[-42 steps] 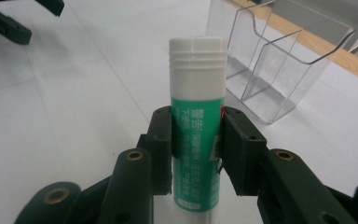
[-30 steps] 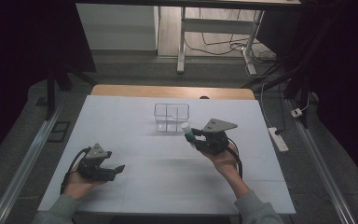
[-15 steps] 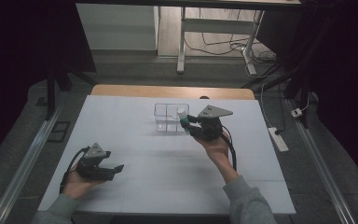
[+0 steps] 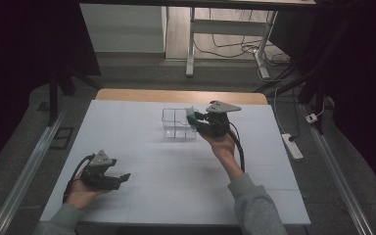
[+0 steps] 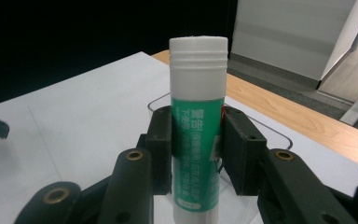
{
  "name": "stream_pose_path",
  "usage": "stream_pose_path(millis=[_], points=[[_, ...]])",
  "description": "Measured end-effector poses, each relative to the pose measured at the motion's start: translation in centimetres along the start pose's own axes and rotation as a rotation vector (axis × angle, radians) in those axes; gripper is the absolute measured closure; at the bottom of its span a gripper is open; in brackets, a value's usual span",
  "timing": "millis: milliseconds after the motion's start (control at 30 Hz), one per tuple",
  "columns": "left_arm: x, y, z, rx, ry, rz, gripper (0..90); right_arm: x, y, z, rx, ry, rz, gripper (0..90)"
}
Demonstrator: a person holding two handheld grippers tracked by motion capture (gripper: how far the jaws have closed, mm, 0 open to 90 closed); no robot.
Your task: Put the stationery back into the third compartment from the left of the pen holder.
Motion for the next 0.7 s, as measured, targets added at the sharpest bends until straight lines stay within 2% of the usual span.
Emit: stream_pose_path(millis=[67, 300, 433, 700], points=[[0.1, 0.0, 0.1, 0.003, 0.008, 0.001, 20.3, -0.1, -0.3, 0.5, 0.021, 0.009, -0.011, 64.9], [0.2, 0.0, 0.2, 0.009, 0.02, 0.007, 19.9, -0.4, -1.7, 2.3, 0.044, 0.005, 0.044, 64.9], [0.2, 0.0, 0.1, 0.011, 0.009, 0.0, 19.9, -0.3, -2.4, 3.1, 0.056, 0.01, 0.065, 64.8], [0.2, 0.3, 0.2, 0.019, 0.014, -0.006, 19.7, -0.7, -2.9, 4.6, 0.064, -0.002, 0.089, 64.2]])
Point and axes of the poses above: each handheld gripper's, and its own axes: z roughly forward along the jaws, x roughly out of its underside, y roughly to its left, the point moved 9 cm from there along z, roughly forward along the jaws, and after that the axes turned 10 degrees about x, right-handed, at the moved point
